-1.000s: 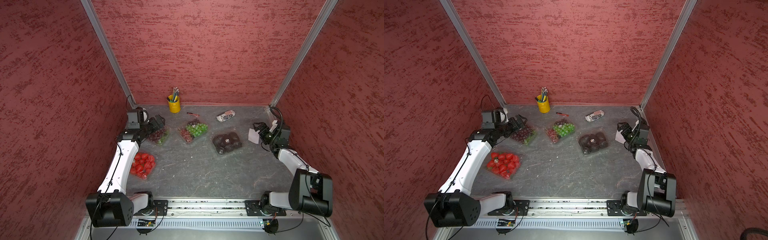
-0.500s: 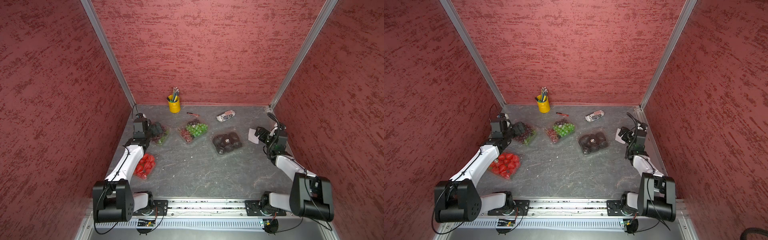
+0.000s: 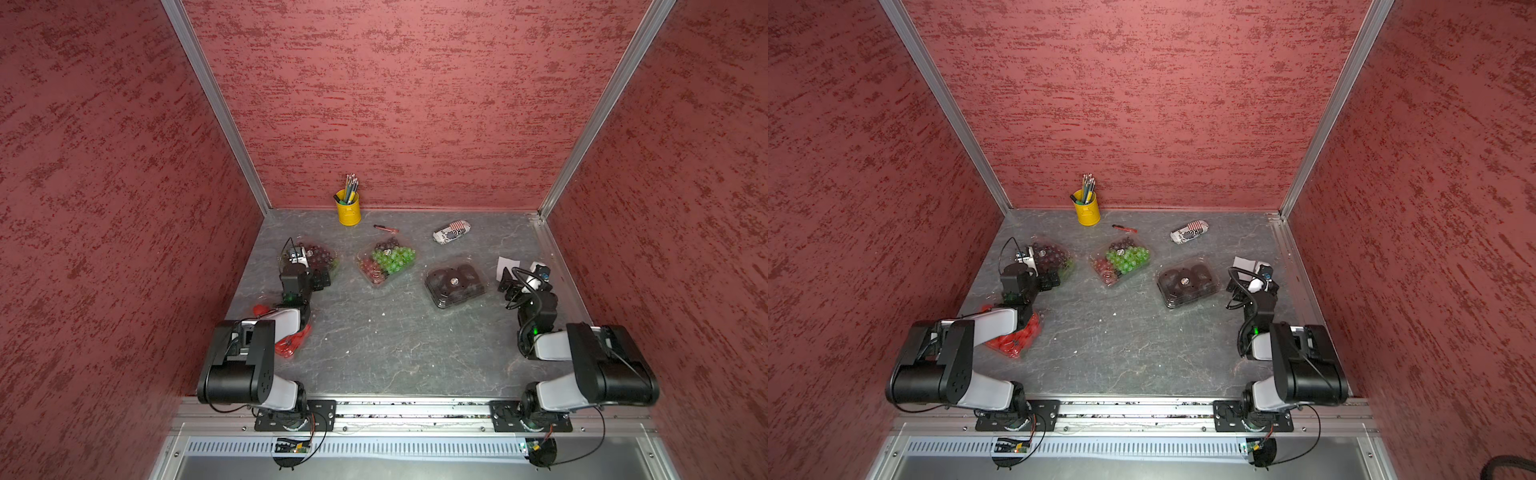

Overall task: Label fruit boxes
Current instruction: Reset both arms

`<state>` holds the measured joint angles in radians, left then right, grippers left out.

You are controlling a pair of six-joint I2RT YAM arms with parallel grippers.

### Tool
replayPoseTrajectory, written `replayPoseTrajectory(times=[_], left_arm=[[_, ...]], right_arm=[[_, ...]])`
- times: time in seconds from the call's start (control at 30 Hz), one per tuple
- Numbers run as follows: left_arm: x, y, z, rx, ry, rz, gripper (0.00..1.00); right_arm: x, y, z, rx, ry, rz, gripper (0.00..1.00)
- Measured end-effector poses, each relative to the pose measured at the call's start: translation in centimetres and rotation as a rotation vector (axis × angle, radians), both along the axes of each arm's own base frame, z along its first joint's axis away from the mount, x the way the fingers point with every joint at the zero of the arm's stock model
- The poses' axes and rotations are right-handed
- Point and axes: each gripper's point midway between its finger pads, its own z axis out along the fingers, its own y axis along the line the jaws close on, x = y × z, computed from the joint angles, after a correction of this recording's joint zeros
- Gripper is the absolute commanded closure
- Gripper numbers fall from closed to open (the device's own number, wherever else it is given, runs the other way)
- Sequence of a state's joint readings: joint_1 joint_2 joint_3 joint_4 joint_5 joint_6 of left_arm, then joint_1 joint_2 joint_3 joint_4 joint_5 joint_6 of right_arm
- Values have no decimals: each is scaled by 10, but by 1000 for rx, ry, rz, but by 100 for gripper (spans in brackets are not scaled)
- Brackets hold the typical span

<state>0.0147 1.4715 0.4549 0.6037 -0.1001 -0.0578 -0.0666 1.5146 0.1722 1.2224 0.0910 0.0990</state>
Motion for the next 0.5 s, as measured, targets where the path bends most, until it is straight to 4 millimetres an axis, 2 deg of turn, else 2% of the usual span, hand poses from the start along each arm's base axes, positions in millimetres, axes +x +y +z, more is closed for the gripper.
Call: replayPoseTrajectory(times=[0.07,0.33,0.5], left_arm=[[0,-2,3,7,-51,-13,0],[0,-4,7,16,-121,-33,0],[1,-4,10,19,-139,-37,0]], right_arm=[[-6,0,-9,-2,16,-4,1],[2,-2,18,-16,-80,-19,1],[4,-1,21,-22,-90,-25,1]])
